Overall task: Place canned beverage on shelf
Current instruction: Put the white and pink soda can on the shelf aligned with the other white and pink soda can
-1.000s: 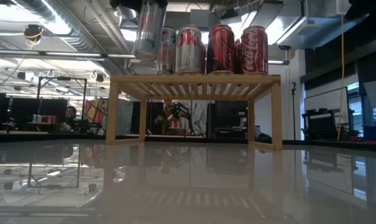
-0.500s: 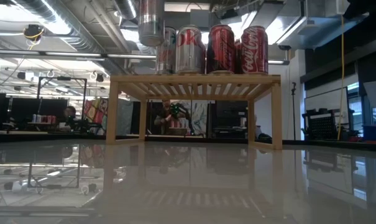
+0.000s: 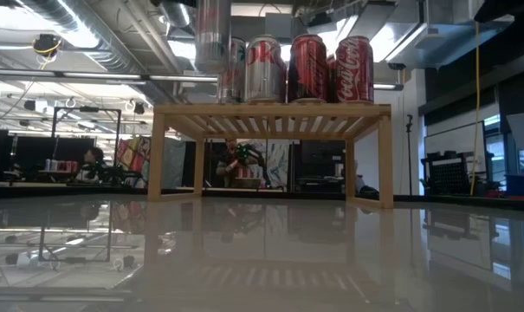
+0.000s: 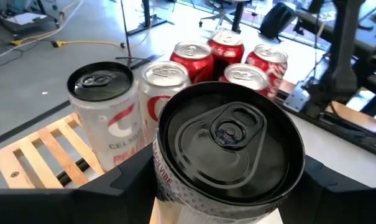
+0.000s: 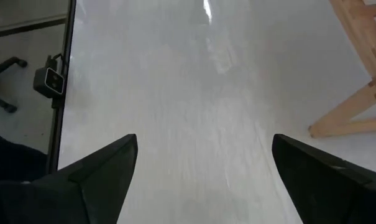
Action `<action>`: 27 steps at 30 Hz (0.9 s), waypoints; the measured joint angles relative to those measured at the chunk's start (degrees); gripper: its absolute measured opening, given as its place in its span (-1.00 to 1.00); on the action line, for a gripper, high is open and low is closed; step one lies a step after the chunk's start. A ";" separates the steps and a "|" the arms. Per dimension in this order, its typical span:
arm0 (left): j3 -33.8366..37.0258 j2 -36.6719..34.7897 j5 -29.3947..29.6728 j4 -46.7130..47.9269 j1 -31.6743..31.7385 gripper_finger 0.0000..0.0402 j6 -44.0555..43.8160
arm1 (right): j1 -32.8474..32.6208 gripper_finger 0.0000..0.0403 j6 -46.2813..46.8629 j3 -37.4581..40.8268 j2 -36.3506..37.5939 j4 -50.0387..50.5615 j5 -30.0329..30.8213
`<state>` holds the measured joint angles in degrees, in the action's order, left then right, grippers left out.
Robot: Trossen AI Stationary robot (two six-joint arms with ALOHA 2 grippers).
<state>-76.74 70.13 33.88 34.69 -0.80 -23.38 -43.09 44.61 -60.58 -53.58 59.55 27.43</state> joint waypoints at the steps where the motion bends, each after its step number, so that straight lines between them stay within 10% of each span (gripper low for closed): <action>1: 0.53 0.00 -0.07 -0.67 0.57 0.17 0.32 | 0.00 0.80 0.36 0.00 0.00 -0.02 0.01; 27: 12.18 -0.01 -5.52 -13.97 10.34 0.33 4.31 | 0.00 0.80 3.12 0.00 0.00 -0.09 0.21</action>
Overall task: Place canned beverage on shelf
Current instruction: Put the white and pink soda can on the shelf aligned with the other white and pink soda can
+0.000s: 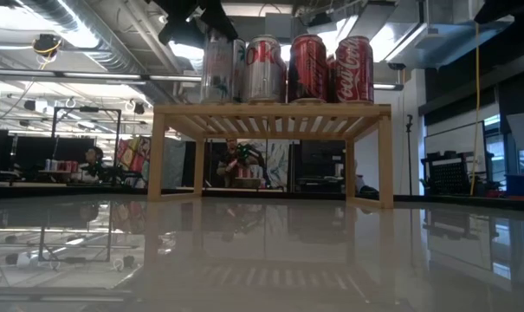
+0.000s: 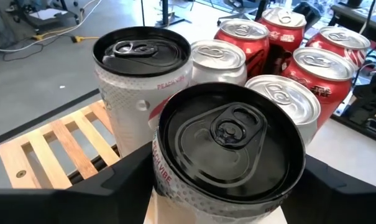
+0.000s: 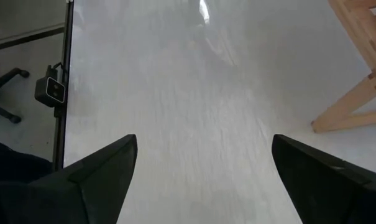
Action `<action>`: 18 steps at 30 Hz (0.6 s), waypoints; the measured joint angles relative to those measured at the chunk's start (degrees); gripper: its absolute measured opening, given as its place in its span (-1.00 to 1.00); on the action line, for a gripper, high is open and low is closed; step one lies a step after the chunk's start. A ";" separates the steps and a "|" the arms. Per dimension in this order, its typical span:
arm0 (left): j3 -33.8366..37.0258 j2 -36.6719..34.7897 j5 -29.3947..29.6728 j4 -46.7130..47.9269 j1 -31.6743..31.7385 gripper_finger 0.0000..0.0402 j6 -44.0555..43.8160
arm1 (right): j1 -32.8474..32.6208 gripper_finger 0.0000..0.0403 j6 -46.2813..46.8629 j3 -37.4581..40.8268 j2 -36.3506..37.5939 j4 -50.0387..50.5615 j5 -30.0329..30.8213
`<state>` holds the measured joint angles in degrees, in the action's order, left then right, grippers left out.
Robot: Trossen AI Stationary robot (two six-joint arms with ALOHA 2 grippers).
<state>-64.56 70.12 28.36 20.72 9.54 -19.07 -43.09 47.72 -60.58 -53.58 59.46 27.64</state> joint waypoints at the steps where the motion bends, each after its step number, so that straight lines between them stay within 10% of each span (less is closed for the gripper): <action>1: 0.01 0.01 0.01 -0.17 -0.03 0.34 0.01 | 0.00 0.80 0.00 0.00 0.00 -0.01 0.02; 18: 0.07 0.05 -0.83 -1.00 0.00 0.47 0.17 | 0.00 0.80 0.00 0.00 0.00 0.07 1.53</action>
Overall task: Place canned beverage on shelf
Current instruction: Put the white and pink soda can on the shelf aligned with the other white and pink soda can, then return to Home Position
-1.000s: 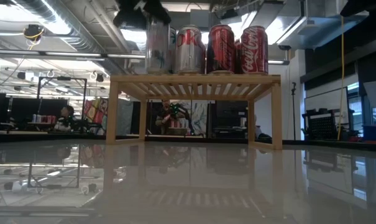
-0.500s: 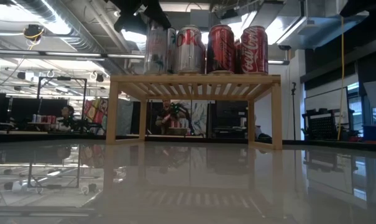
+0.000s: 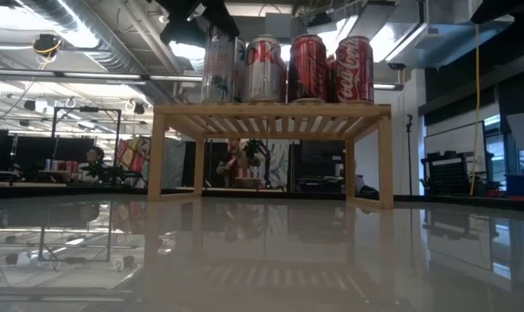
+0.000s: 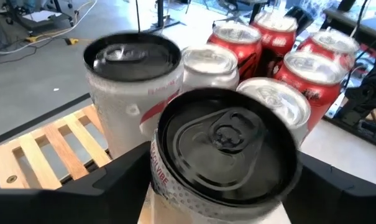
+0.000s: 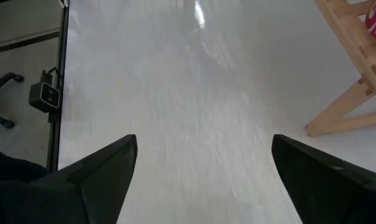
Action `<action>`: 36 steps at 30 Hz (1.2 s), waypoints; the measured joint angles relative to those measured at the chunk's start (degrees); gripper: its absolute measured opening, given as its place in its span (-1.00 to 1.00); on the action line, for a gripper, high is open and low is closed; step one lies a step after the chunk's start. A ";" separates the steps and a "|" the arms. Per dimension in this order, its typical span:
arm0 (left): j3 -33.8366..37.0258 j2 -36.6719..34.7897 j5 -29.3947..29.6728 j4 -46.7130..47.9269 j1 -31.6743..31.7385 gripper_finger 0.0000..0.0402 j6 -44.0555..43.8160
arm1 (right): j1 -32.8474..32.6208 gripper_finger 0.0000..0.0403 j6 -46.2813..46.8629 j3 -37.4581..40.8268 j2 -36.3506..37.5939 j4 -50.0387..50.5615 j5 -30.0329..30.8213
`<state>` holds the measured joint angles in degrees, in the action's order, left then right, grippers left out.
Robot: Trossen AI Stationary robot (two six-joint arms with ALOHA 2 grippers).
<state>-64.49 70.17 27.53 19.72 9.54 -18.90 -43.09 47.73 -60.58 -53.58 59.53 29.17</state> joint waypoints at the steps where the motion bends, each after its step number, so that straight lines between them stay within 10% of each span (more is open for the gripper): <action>1: 0.00 0.00 -0.04 -0.39 0.00 0.50 0.02 | 0.00 0.80 0.00 0.00 0.00 0.02 0.00; 36: -7.30 -9.68 -5.75 1.30 -12.15 0.70 0.63 | -0.01 0.80 4.56 0.00 -0.31 -7.48 -3.25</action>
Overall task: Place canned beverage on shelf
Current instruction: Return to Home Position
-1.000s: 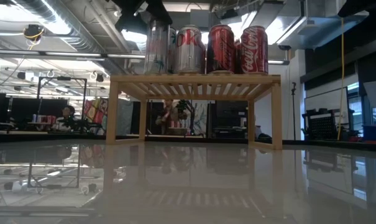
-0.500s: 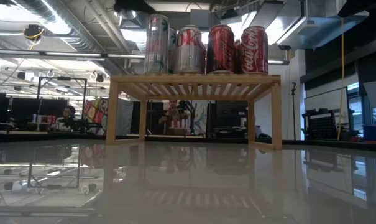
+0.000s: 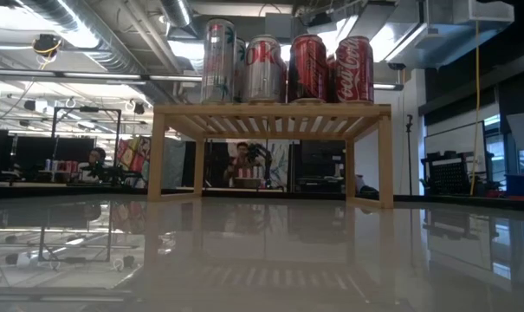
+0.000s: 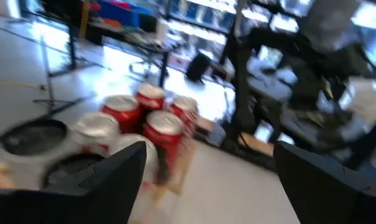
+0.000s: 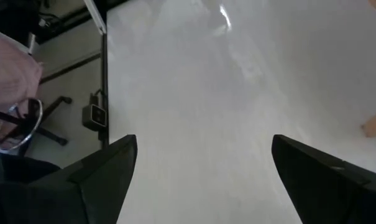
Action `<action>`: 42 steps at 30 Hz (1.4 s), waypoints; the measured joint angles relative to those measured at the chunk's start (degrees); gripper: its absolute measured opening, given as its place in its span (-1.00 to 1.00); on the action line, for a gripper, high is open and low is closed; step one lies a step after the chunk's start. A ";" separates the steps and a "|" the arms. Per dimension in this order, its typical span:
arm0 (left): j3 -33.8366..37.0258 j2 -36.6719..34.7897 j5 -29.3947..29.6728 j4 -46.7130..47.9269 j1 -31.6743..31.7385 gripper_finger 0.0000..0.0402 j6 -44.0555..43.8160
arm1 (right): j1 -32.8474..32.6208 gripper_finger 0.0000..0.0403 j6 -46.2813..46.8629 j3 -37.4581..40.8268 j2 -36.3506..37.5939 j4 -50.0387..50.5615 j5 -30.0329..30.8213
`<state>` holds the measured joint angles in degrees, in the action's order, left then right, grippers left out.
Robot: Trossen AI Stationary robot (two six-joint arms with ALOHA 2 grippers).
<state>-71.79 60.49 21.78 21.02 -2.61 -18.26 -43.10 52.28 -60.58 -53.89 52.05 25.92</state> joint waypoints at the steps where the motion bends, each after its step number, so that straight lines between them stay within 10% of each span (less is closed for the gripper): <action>1: 0.00 0.08 0.05 0.78 -1.24 0.69 -0.02 | 0.01 0.80 0.02 0.00 0.00 -0.25 0.34; 9: 1.61 0.09 2.03 3.53 -9.06 0.22 -1.10 | 0.01 0.53 -2.80 0.00 1.36 -2.99 3.60; 23: 14.75 -1.83 -6.30 -8.50 -14.44 -0.86 -2.92 | 0.01 -0.94 -14.13 0.02 13.56 -3.15 8.92; 42: 22.62 -4.04 -4.72 -20.70 -15.07 -0.88 -7.47 | 0.01 -0.93 -19.27 0.04 22.96 0.20 6.71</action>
<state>-49.17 56.45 17.06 0.32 -17.68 -25.73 -43.09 33.01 -60.53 -30.93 52.25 32.63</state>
